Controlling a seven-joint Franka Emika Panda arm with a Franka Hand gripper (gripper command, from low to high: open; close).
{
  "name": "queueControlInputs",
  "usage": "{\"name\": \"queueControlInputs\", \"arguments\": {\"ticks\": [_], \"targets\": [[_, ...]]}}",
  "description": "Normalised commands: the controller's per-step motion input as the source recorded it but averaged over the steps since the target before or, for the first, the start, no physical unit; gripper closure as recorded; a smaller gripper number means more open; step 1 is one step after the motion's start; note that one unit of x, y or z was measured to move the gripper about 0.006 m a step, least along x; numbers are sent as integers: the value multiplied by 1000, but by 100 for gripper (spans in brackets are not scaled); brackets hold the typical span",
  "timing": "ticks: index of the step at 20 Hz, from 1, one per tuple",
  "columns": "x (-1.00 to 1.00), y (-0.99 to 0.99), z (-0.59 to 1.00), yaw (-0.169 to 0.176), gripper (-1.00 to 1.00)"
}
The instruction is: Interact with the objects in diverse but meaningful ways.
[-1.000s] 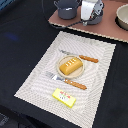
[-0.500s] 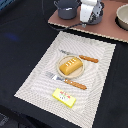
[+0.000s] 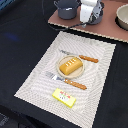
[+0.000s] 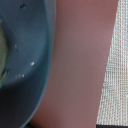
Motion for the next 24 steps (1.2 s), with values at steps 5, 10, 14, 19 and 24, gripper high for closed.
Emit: {"name": "queueControlInputs", "arguments": {"ticks": [5,10,14,19,24], "targets": [[-146,118,-247,0,-100],[-166,97,-225,0,-100],[-153,68,-95,0,-100],[-147,41,-56,0,100],[-145,10,-7,0,100]]}}
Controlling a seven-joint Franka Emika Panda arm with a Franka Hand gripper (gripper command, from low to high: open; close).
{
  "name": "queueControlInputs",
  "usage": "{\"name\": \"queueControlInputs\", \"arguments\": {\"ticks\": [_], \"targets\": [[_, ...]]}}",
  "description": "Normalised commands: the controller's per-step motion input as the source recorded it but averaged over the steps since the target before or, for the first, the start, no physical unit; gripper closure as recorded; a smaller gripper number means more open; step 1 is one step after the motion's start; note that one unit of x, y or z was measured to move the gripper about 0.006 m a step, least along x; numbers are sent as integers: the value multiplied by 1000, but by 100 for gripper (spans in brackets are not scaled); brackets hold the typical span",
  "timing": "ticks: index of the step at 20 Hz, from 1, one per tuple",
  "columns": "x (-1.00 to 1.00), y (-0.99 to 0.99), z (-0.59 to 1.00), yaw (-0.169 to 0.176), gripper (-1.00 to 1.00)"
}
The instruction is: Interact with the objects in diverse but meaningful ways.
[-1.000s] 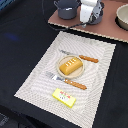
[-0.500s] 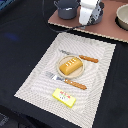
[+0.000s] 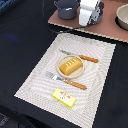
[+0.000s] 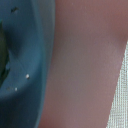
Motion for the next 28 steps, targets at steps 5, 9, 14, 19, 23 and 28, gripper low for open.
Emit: {"name": "queueControlInputs", "arguments": {"ticks": [5,9,14,19,23,28], "targets": [[-14,32,0,0,100],[0,59,0,0,100],[0,48,0,0,100],[0,9,1,0,100],[-19,-299,151,-21,100],[-141,-725,334,-22,100]]}}
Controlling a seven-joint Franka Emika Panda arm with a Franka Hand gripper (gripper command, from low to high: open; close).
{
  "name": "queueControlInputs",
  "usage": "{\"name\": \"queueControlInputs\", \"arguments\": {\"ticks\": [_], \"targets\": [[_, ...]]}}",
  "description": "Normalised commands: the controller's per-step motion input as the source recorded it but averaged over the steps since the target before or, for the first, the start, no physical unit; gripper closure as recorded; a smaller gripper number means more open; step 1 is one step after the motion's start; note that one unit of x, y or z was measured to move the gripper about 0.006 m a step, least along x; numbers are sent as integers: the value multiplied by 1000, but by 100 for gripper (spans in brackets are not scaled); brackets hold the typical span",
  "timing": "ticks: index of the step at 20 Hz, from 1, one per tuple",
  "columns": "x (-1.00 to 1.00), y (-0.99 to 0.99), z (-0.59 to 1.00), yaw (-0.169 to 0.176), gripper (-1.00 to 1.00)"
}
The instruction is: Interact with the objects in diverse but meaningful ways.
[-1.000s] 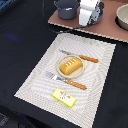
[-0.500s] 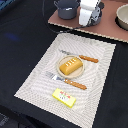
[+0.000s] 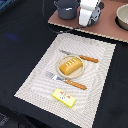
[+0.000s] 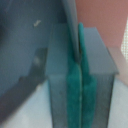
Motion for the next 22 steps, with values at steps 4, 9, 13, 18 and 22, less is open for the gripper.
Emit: {"name": "queueControlInputs", "arguments": {"ticks": [4,9,13,18,22], "targets": [[-32,-820,391,-34,100],[-19,-818,314,-31,100],[-49,-804,289,-31,100],[-224,-777,208,-20,100],[-354,-725,156,-9,100]]}}
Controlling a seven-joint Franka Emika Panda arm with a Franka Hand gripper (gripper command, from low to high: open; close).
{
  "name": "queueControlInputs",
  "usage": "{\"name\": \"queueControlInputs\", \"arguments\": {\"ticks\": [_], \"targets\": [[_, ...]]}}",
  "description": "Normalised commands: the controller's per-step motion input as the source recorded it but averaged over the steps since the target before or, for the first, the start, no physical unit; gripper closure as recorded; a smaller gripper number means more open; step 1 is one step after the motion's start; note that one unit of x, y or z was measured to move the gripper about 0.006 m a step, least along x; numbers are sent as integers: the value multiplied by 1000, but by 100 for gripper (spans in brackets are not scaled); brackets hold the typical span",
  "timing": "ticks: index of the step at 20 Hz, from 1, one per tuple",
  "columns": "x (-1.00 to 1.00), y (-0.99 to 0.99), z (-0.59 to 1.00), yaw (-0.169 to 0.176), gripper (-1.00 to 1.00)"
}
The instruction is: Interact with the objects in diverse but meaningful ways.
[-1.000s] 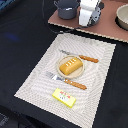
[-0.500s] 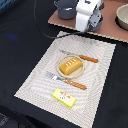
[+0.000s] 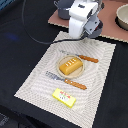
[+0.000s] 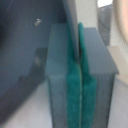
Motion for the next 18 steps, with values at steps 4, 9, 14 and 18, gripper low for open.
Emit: {"name": "queueControlInputs", "arguments": {"ticks": [4,9,14,18], "targets": [[-406,-726,124,-3,100],[-428,-612,141,0,100],[-530,-337,143,5,100],[-600,-211,111,17,100]]}}
